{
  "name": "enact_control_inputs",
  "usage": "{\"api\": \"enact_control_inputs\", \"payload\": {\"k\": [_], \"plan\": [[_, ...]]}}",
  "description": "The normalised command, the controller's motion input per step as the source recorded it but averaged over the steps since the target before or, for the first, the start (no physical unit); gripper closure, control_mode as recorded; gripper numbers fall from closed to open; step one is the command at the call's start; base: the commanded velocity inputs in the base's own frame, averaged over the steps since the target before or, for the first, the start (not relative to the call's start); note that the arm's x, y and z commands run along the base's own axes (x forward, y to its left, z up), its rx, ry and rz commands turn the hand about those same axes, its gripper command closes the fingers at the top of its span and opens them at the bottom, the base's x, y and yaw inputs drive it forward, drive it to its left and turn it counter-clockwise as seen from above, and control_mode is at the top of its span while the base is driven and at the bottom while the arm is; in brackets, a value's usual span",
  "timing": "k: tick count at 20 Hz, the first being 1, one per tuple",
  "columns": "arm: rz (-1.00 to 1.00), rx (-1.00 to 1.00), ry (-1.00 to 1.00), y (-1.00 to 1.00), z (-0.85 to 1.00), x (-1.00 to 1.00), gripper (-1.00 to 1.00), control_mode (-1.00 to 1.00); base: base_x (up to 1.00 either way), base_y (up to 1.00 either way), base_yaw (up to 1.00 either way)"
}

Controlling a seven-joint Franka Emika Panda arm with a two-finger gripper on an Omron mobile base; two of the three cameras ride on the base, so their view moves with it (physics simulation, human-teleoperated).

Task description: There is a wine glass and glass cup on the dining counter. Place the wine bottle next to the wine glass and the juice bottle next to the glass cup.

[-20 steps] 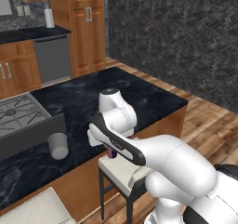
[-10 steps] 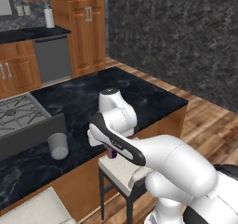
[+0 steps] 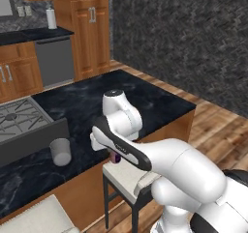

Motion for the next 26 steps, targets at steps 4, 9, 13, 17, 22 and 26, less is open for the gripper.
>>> {"api": "enact_control_inputs", "payload": {"k": [4,9,13,17,22,26], "plan": [[0.10,0.00,0.00,0.19,0.33,0.06,1.00,-1.00,0.00,0.00,0.00],[0.11,0.00,0.00,0.09,0.29,0.09,1.00,-1.00,0.00,0.00,0.00],[0.17,0.05,0.00,0.00,0.21,0.06,1.00,-1.00,0.00,0.00,0.00],[0.20,0.04,0.02,0.08,0.04,0.22,1.00,-1.00,0.00,0.00,0.00],[0.25,0.00,0.00,0.33,-0.19,0.23,1.00,-1.00,0.00,0.00,0.00],[0.21,-0.01,0.00,0.21,-0.20,0.37,1.00,-1.00,0.00,0.00,0.00]]}}
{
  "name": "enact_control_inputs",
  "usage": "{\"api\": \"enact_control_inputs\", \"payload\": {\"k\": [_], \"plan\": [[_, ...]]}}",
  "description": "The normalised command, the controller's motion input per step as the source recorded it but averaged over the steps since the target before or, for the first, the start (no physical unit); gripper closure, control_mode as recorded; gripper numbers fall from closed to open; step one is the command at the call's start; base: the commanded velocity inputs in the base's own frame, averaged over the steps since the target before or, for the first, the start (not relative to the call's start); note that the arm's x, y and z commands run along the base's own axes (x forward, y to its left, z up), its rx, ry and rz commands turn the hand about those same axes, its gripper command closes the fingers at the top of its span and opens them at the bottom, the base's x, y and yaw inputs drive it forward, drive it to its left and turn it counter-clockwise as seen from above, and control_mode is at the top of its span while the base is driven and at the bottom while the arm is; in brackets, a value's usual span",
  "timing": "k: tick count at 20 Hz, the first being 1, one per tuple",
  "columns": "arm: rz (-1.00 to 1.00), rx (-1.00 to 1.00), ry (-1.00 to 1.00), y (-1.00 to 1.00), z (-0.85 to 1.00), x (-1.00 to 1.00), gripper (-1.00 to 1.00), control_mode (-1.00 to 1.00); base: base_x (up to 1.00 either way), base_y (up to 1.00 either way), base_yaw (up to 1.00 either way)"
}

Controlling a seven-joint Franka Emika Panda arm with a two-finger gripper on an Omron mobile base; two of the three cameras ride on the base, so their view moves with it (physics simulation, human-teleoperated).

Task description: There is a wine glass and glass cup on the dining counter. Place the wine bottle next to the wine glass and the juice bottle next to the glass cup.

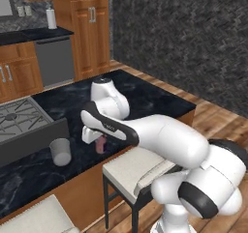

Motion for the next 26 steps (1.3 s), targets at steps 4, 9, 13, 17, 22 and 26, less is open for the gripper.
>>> {"api": "enact_control_inputs", "payload": {"k": [4,9,13,17,22,26], "plan": [[0.17,0.00,0.00,0.16,-0.14,0.44,1.00,-1.00,0.00,0.00,0.00],[0.15,0.00,0.00,0.09,-0.06,0.38,1.00,-1.00,0.00,0.00,0.00],[0.11,0.00,0.00,0.21,-0.14,0.34,1.00,-1.00,0.00,0.00,0.00],[0.08,0.00,0.00,0.23,-0.15,0.28,1.00,-1.00,0.00,0.00,0.00],[0.03,0.00,0.00,0.30,-0.18,0.16,1.00,-1.00,0.00,0.00,0.00],[0.00,0.00,0.00,0.16,-0.19,0.25,1.00,-1.00,0.00,0.00,0.00]]}}
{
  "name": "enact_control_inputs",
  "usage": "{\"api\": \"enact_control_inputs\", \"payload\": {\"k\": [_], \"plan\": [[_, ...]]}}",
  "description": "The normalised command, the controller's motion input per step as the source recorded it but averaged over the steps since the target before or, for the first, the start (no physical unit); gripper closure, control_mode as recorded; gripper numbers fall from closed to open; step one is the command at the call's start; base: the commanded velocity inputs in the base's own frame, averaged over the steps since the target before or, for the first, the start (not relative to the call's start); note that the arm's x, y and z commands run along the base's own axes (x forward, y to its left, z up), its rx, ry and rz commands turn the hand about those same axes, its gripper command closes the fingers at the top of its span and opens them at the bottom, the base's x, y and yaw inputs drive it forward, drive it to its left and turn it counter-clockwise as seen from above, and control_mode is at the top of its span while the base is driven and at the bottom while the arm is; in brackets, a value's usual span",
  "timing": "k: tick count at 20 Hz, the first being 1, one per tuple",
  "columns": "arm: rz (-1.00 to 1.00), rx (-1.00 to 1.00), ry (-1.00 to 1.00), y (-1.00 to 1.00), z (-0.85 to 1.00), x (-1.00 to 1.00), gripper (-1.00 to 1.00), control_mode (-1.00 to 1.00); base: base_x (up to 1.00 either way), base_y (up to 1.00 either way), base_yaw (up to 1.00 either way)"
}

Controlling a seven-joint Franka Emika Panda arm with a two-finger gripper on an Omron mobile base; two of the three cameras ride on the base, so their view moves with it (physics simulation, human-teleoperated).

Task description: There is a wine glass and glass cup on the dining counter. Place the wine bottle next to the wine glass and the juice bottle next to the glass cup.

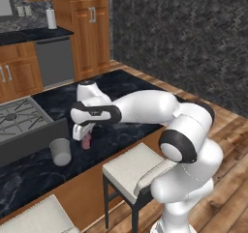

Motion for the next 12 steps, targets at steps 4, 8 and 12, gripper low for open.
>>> {"api": "enact_control_inputs", "payload": {"k": [4,8,12], "plan": [[0.00,0.00,0.00,0.18,-0.25,0.21,1.00,-1.00,0.00,0.00,0.00],[0.00,0.00,0.00,0.13,-0.24,0.21,1.00,-1.00,0.00,0.00,0.00],[0.00,0.00,0.00,0.14,-0.23,0.22,1.00,-1.00,0.00,0.00,0.00]]}}
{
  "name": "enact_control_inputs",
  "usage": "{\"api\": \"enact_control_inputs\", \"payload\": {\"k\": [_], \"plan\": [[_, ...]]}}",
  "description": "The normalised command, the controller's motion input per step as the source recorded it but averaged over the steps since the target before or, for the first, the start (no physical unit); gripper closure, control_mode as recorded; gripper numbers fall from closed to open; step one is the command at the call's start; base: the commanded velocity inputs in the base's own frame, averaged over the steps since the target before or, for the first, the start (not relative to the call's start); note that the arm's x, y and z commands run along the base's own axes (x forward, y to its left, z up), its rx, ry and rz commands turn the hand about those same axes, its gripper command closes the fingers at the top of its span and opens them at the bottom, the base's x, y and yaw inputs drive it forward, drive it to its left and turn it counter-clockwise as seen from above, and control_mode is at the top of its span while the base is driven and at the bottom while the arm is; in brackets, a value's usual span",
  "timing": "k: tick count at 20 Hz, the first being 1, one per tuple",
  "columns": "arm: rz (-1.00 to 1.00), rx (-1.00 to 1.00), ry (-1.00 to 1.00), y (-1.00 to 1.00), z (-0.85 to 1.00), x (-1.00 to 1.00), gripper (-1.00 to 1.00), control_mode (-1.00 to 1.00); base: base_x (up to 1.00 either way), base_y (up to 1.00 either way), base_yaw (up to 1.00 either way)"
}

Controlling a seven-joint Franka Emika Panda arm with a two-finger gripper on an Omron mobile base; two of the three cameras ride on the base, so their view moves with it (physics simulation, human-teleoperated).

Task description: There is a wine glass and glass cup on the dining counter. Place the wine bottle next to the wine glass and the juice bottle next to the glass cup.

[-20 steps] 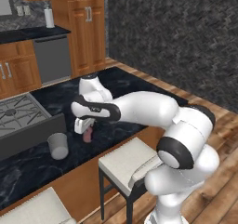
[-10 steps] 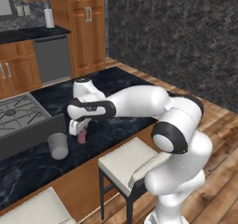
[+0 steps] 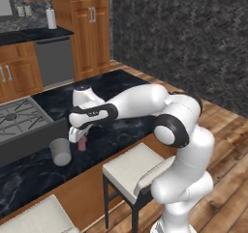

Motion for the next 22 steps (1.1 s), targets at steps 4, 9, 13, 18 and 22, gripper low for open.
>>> {"api": "enact_control_inputs", "payload": {"k": [4,9,13,18,22], "plan": [[0.00,-0.04,0.00,0.16,-0.26,0.20,1.00,-1.00,0.00,0.00,0.00],[0.00,-0.05,0.00,0.15,-0.23,0.19,1.00,-1.00,0.00,0.00,0.00],[0.00,-0.06,-0.02,0.16,-0.26,0.11,1.00,-1.00,0.00,0.00,0.00],[0.00,-0.01,-0.02,0.02,-0.23,0.05,1.00,-1.00,0.00,0.00,0.00],[0.00,0.00,-0.01,0.00,-0.23,0.00,1.00,-1.00,0.00,0.00,0.00]]}}
